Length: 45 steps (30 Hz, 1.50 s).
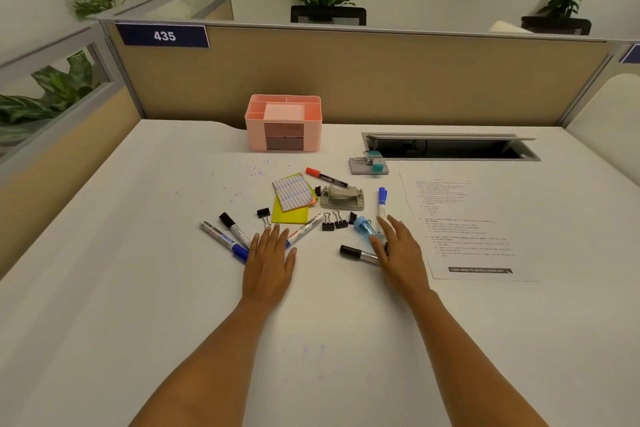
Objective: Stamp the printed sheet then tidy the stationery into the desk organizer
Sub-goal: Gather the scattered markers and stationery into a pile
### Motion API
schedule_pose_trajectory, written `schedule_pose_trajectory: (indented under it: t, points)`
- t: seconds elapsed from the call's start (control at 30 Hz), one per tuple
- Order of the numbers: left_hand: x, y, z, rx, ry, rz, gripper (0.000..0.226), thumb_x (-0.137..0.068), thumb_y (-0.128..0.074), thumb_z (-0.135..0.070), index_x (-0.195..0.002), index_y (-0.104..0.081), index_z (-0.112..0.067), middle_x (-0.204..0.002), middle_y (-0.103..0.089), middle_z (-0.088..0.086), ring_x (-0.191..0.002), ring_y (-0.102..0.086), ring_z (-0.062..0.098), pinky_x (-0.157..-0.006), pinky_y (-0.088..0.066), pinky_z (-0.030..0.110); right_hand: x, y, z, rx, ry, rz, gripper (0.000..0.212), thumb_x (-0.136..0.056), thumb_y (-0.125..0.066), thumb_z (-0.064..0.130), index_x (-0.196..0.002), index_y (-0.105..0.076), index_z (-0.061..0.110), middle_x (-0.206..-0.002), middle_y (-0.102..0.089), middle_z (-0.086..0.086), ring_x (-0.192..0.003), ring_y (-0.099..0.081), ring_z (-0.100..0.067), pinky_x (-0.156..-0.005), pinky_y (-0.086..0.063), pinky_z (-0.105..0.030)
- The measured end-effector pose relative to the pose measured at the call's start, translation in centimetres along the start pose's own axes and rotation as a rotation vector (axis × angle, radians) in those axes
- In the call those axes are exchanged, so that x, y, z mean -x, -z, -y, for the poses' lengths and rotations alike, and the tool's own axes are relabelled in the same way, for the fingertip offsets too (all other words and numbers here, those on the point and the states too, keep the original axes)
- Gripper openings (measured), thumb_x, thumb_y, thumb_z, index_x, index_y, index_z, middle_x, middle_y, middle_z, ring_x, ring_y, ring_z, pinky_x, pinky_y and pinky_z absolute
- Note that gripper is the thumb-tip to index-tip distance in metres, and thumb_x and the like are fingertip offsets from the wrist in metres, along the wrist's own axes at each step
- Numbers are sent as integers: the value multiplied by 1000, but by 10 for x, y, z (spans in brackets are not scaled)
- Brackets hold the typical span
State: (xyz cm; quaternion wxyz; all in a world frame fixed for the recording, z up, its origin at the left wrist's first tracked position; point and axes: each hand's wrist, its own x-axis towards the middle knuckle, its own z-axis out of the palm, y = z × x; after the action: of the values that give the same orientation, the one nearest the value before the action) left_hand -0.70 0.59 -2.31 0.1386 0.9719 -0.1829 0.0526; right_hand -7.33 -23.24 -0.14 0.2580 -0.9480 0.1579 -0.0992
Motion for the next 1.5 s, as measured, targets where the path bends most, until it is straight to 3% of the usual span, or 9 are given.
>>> schedule_pose_trajectory:
  t: [0.17, 0.47, 0.6, 0.8, 0.93, 1.03, 1.23, 1.37, 1.5]
  points:
    - [-16, 3, -5, 28, 7, 13, 87, -77, 7, -59, -144, -29, -17, -154, -27, 5, -145, -20, 20, -118, -5, 32, -15, -13, 11, 84, -11, 66, 54, -92, -39, 54, -142, -33, 33, -156, -24, -1, -145, -17, -25, -116, -20, -44]
    - [-37, -2, -7, 33, 2, 77, 88, -71, 7, -61, -146, -22, -26, -156, -20, 0, -146, -14, 19, -119, -8, 36, -29, -29, 23, 199, -26, 153, 59, -93, -32, 57, -146, -21, 35, -157, -20, 4, -147, -8, -25, -118, -7, -50]
    - [-37, -5, -4, 0, 13, 29, 85, -78, 9, -61, -143, -31, -25, -153, -29, 1, -144, -23, 21, -117, -17, 40, -30, -37, 34, 225, 7, 180, 57, -94, -24, 58, -145, -25, 33, -157, -22, 5, -148, -5, -23, -119, -6, -46]
    - [-37, -1, 9, -43, 32, 29, 87, -84, 16, -60, -138, -42, -24, -146, -42, 2, -138, -36, 23, -112, -28, 44, -26, -49, 58, 179, 26, 172, 81, -75, 1, 71, -144, -28, 37, -156, -24, 3, -147, 0, -31, -118, -5, -48]
    - [-37, 4, 22, -50, 62, 32, 64, -88, -13, -47, -131, -52, -21, -139, -52, 5, -132, -45, 26, -107, -36, 47, -22, -58, 76, 172, 39, 162, 87, -70, 8, 69, -143, -29, 39, -156, -24, 4, -147, 3, -33, -118, -4, -51]
    - [-37, 8, 37, -49, 87, -9, 60, -87, -19, -44, -126, -58, -20, -133, -57, 6, -127, -51, 27, -103, -40, 47, -19, -66, 93, 159, 56, 163, 94, -68, 14, 76, -144, -28, 38, -157, -23, 2, -147, 5, -33, -118, -3, -49]
    - [-35, 15, 75, -4, 137, -67, 69, -86, -6, -46, -129, -55, -21, -138, -53, 3, -133, -43, 22, -112, -26, 43, -12, -90, 132, 55, 139, 105, 103, -68, 25, 69, -140, -40, 32, -152, -34, -7, -144, -2, -43, -118, -7, -49]
    - [-33, 21, 85, 67, 203, -130, 72, -86, -8, -48, -123, -60, -16, -134, -56, 7, -131, -46, 24, -113, -24, 43, -13, -104, 162, 79, 219, 211, 97, -71, 22, 63, -142, -36, 33, -155, -28, -7, -145, 3, -40, -118, 6, -45]
    - [-36, 27, 85, 137, 237, -188, 70, -86, -13, -50, -118, -63, -13, -131, -59, 7, -127, -50, 24, -112, -27, 42, -21, -104, 179, 39, 257, 95, 76, -93, 6, 53, -131, -53, 25, -140, -52, -7, -138, -37, -29, -114, -23, -50]
